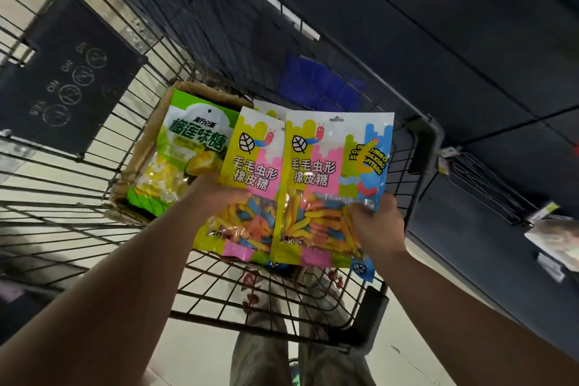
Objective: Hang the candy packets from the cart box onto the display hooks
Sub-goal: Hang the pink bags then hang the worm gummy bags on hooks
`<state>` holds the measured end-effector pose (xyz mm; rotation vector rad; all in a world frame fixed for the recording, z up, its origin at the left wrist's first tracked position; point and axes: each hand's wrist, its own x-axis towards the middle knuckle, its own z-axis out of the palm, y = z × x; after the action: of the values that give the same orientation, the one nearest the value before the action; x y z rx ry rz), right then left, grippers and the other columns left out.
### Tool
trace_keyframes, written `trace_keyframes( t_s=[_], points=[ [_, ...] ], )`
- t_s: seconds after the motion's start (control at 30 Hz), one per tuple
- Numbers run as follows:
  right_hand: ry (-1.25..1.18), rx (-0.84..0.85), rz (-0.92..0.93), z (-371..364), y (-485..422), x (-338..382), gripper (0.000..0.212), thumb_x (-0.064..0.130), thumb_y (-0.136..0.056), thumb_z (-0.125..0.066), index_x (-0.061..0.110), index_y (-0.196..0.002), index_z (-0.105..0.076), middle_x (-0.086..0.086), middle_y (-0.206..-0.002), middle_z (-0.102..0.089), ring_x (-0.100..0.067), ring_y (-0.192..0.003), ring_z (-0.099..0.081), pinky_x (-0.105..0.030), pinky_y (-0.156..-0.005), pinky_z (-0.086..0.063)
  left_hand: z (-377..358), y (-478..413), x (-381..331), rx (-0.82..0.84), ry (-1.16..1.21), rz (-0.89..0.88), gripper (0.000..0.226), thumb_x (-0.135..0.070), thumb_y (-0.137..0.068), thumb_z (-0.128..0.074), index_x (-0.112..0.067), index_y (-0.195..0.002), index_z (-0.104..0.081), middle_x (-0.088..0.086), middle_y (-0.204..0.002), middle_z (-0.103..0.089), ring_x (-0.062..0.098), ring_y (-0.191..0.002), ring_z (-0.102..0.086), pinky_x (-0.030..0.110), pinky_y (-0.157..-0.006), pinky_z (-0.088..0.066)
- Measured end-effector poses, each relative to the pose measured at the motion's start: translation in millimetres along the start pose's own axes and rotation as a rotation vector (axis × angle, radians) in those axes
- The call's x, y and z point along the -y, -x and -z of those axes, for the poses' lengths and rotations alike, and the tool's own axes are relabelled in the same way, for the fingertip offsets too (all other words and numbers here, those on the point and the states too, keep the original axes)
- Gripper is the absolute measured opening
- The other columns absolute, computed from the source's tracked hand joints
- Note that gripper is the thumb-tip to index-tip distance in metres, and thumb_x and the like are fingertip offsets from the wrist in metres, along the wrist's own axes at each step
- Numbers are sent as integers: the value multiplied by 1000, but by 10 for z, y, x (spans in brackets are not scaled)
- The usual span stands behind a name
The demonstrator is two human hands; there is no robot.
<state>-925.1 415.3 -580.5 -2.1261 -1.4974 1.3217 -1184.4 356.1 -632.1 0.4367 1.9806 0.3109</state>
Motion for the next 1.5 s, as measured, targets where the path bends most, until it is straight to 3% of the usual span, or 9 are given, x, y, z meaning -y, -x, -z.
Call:
trace_keyframes(
  t_s=[0.13,0.3,0.63,0.83,0.97,1.13,1.27,1.4,1.5],
  points=[
    [-101,14,-67,19,65,38,16,8,-88,-55,17,-98,-47,8,-80,-55,-8,-71,-53,-20,-54,-40,-18,125,86,104,65,-30,39,-14,-71,-81,-12,-108,-69,13,-102,-72,32,-93,-69,49,-88,-56],
    [-92,-1,-100,69,157,85,11,9,-88,-54,11,-95,-46,-4,-80,-54,-23,-77,-54,-28,-61,-41,-24,390,41,-11,135,-74,31,-8,-78,-75,-6,-108,-65,16,-102,-68,34,-94,-66,44,-80,-54],
    [-190,-23,-69,311,548,425,18,6,-96,-47,-10,-102,-39,-4,-65,-33,-14,-52,-31,-11,-30,-24,425,1029,-167,-145,270,-189,19,-5,-86,-67,-15,-97,-57,2,-81,-58,8,-66,-50,19,-53,-38],
    [-220,-60,23,659,890,624,23,6,-93,-51,18,-77,-40,-3,-74,-48,-13,-60,-44,-26,-50,-36,642,1447,-242,-117,348,-273,25,1,-84,-68,-18,-75,-54,9,-85,-63,20,-72,-59,25,-61,-47],
    [-251,-94,58,981,1096,652,7,9,-92,-55,6,-95,-49,-8,-83,-57,-22,-72,-55,-33,-64,-47,661,1701,-411,-28,336,-404,20,-7,-86,-68,-23,-90,-57,1,-93,-65,15,-84,-61,26,-69,-47],
    [-414,-123,16,1355,1274,528,9,10,-91,-58,17,-94,-51,-11,-96,-65,-32,-90,-65,-55,-82,-55,548,1964,-703,47,364,-464,19,-3,-85,-68,-19,-91,-61,6,-94,-67,25,-89,-65,36,-78,-52],
    [-436,-237,30,1677,1428,343,10,15,-92,-58,13,-100,-52,-12,-101,-63,-28,-92,-62,-45,-83,-53,369,2139,-950,124,355,-515,21,4,-77,-71,-9,-93,-67,22,-96,-70,39,-87,-68,53,-79,-54],
    [-498,-315,26,1983,1626,81,6,20,-92,-57,18,-96,-53,-12,-102,-64,-27,-89,-63,-46,-81,-55,100,2350,-1169,168,306,-598,19,5,-79,-71,-12,-88,-68,16,-91,-72,29,-80,-68,38,-72,-55],
    [-564,-367,14,2244,1808,-143,4,18,-94,-57,20,-94,-53,-11,-103,-65,-29,-92,-65,-46,-84,-55,-154,2540,-1301,225,286,-629,21,6,-79,-69,-13,-88,-65,17,-94,-71,29,-81,-68,44,-79,-55]
  ],
)
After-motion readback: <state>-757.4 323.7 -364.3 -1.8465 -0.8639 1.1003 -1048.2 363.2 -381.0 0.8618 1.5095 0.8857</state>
